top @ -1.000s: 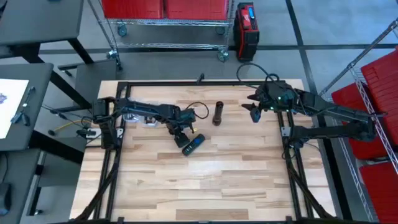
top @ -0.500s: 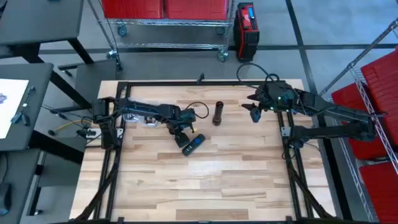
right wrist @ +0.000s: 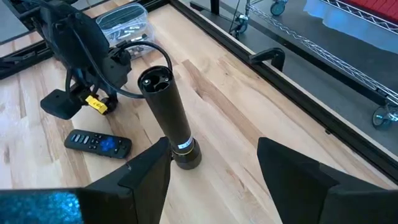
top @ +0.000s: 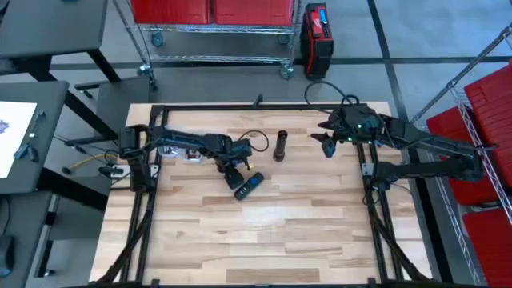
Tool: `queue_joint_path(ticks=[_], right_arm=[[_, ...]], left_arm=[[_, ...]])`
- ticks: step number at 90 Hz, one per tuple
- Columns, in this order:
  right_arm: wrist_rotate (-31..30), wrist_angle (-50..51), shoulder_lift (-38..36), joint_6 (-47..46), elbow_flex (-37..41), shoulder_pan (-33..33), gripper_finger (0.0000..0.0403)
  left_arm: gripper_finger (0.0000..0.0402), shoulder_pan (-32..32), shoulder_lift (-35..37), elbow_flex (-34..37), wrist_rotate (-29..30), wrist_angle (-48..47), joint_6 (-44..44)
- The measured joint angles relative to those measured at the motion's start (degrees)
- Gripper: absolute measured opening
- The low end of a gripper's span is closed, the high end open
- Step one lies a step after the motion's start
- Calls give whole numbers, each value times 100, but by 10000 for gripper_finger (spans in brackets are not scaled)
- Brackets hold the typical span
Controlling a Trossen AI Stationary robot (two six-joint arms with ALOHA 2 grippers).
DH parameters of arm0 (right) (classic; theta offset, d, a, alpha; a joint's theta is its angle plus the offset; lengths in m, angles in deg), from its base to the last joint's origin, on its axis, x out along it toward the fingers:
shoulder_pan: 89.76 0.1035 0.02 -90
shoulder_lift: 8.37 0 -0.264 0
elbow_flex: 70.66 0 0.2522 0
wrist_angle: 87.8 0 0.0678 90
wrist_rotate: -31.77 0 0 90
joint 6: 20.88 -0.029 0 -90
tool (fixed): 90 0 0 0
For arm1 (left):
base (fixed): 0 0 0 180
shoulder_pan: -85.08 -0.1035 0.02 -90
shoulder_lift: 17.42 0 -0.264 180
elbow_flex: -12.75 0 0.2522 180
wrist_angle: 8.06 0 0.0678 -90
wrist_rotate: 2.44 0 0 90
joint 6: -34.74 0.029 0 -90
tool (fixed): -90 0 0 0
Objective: Insert battery
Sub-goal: Close the flashlight's battery compartment
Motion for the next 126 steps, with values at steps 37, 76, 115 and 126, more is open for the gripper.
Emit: queue_joint_path(ticks=[37,76,115,126], right_arm=[[2,-3,0,241,0,0,226],[226,-113,0,640,262,-5,244],[756,-5558,410,728,3666,-76,272],[656,-7364,1148,1151,4316,-83,273]], left_arm=[[131,-1,89,-590,73,-723,382],[131,-474,1349,-1573,396,-1289,551],[132,-1155,2717,-1790,385,-1387,525],[132,-1294,2933,-1790,387,-1389,520]])
